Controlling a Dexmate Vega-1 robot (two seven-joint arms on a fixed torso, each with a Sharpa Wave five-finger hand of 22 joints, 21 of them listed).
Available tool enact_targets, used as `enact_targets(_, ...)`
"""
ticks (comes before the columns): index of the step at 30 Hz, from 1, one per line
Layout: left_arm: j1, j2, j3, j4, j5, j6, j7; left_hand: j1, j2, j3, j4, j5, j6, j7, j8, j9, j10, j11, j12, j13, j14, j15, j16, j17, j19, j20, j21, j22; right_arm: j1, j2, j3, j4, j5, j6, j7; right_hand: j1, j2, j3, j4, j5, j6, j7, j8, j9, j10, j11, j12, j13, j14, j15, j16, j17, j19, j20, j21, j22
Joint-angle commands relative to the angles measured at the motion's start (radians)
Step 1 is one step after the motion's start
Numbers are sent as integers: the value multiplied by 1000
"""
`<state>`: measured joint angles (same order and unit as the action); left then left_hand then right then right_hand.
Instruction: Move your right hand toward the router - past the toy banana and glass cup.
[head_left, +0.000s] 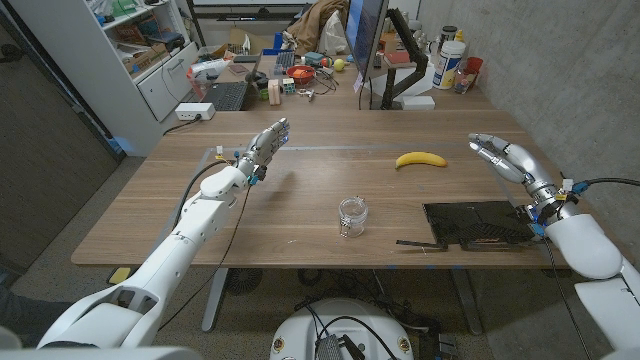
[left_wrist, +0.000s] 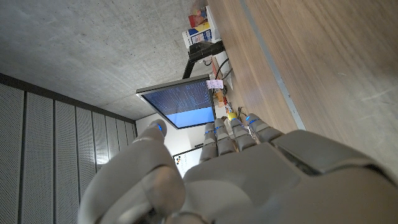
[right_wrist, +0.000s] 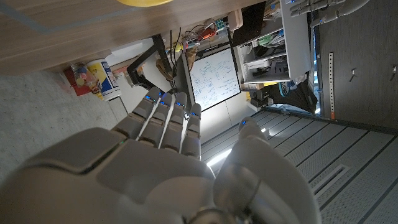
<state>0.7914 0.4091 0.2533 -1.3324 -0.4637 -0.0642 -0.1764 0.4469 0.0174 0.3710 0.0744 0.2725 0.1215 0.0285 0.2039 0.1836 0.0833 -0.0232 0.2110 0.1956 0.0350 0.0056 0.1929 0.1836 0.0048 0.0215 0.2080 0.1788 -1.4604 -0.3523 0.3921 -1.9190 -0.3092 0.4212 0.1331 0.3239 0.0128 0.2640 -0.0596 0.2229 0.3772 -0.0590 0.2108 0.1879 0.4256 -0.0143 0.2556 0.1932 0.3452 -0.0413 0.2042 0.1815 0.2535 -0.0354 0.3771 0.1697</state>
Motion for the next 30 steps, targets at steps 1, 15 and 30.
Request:
enact_targets(1, -8, 6, 8, -11, 11, 9, 6, 4, 4, -1, -6, -5, 5, 4, -4, 5, 0, -1, -3, 3, -5, 2, -1, 5, 0, 8, -3, 5, -19, 19, 33, -24, -111, 28, -35, 5, -12, 0, -8, 9, 6, -4, 1, 6, 13, 0, 4, 2, 11, -49, 2, 2, 8, -34, -4, 5)
enact_targets(15, -20, 15, 8, -12, 15, 12, 4, 5, 5, -2, -6, -6, 6, 3, -4, 5, -1, 0, -4, 3, -6, 2, -2, 5, 0, 8, -3, 5, -52, 33, 62, -75, -246, 13, -50, 1, -11, -2, -7, 16, 11, -10, 1, 6, 17, -5, 4, 2, 14, -51, 0, 3, 12, -34, -11, 6)
enact_targets(30, -27, 14, 10, -5, 13, 19, -1, 5, 6, -4, -8, -8, 7, 9, -4, 5, -3, 7, -4, 3, -10, 5, -3, 5, -7, -34, -6, 4, -83, 27, 73, -133, -444, -22, -85, -9, -9, -5, -3, 23, 13, -15, -1, 7, 21, -8, 3, 2, 23, -54, 1, 5, 17, -36, -20, 7)
